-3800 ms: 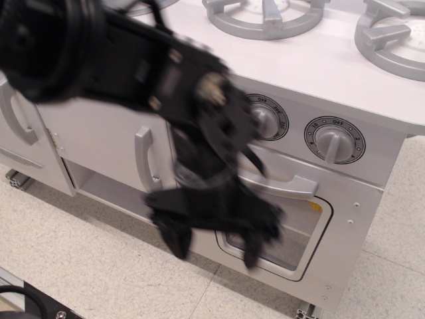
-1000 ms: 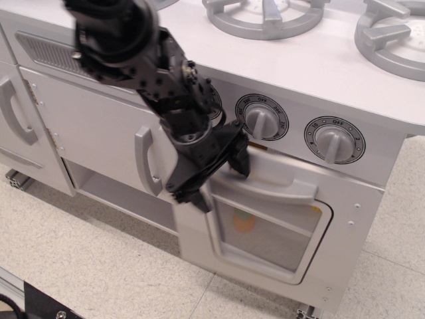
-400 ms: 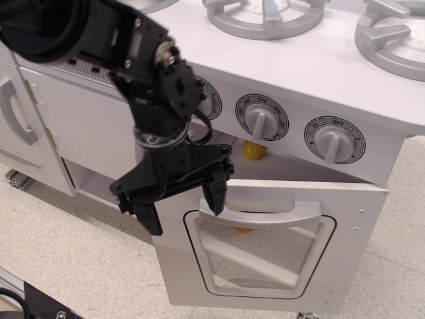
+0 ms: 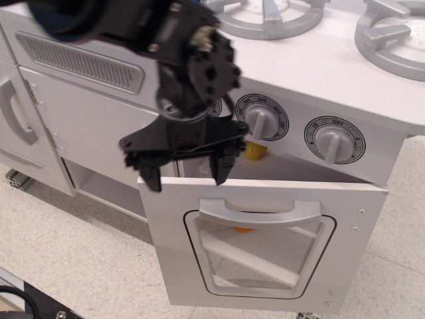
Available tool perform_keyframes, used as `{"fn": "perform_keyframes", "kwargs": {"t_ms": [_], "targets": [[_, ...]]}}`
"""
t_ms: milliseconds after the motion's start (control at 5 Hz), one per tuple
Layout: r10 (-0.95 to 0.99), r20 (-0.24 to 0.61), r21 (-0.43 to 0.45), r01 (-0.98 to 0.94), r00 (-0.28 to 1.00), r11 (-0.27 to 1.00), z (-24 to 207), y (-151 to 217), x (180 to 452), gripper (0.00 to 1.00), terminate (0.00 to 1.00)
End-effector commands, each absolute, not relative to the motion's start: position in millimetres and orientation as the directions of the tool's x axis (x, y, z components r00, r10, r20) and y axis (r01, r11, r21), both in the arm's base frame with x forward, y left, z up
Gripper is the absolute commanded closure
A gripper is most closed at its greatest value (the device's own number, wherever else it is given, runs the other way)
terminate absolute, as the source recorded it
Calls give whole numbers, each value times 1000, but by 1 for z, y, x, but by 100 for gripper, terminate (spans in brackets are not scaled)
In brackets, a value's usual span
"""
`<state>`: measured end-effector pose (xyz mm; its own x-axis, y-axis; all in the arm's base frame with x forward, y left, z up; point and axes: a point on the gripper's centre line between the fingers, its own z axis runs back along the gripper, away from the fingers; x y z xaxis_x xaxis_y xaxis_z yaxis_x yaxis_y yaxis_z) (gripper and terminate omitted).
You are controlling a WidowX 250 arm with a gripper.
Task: Open oven
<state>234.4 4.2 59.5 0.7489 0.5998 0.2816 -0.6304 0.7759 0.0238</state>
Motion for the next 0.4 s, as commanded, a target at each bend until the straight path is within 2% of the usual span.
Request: {"fn": "perform_keyframes", "kwargs": {"t_ms": [0,200], "targets": [[479,332,-18,-503,813,864,57,32,265,0,0],[454,234,-73,-450,860,890,47,42,276,0,0]]}}
